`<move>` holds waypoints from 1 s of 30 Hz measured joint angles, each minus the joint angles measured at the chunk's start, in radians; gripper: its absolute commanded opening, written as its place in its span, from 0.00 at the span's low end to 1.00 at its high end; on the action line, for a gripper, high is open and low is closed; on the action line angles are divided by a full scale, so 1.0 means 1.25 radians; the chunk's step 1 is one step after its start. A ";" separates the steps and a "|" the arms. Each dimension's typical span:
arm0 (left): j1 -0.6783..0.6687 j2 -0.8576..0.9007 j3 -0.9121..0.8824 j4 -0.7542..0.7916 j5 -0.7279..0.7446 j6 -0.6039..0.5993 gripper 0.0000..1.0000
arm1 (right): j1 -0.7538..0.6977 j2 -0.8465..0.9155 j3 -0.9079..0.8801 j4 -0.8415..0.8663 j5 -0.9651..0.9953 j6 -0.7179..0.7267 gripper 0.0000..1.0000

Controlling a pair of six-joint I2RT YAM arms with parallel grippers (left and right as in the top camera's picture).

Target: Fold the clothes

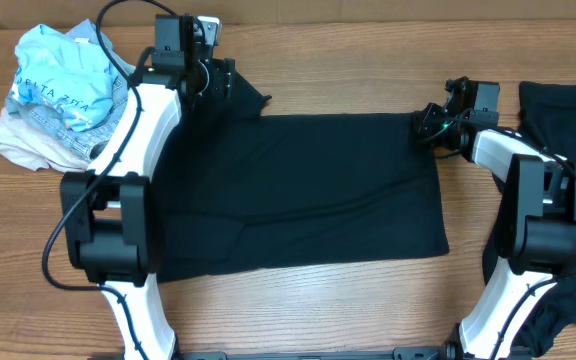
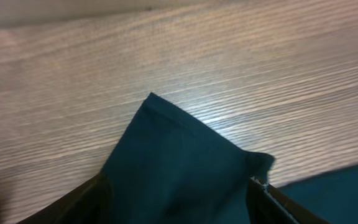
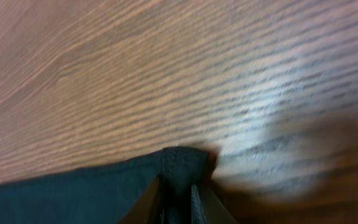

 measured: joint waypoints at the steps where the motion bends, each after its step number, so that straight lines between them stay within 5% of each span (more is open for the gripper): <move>1: 0.000 0.015 0.000 0.013 0.002 0.000 0.70 | 0.000 -0.004 0.001 -0.016 -0.007 0.000 0.16; 12: 0.000 0.154 0.000 0.196 -0.003 0.000 0.66 | 0.000 -0.174 0.001 -0.190 -0.055 -0.001 0.16; 25: 0.000 0.227 0.002 0.235 -0.004 0.001 0.64 | 0.000 -0.217 0.001 -0.257 -0.063 -0.001 0.16; 28: 0.000 0.230 0.003 0.240 -0.006 0.001 0.50 | 0.000 -0.217 0.001 -0.262 -0.063 -0.003 0.17; 30: 0.000 0.232 0.003 0.244 -0.009 0.001 0.26 | 0.000 -0.217 0.001 -0.262 -0.061 -0.010 0.20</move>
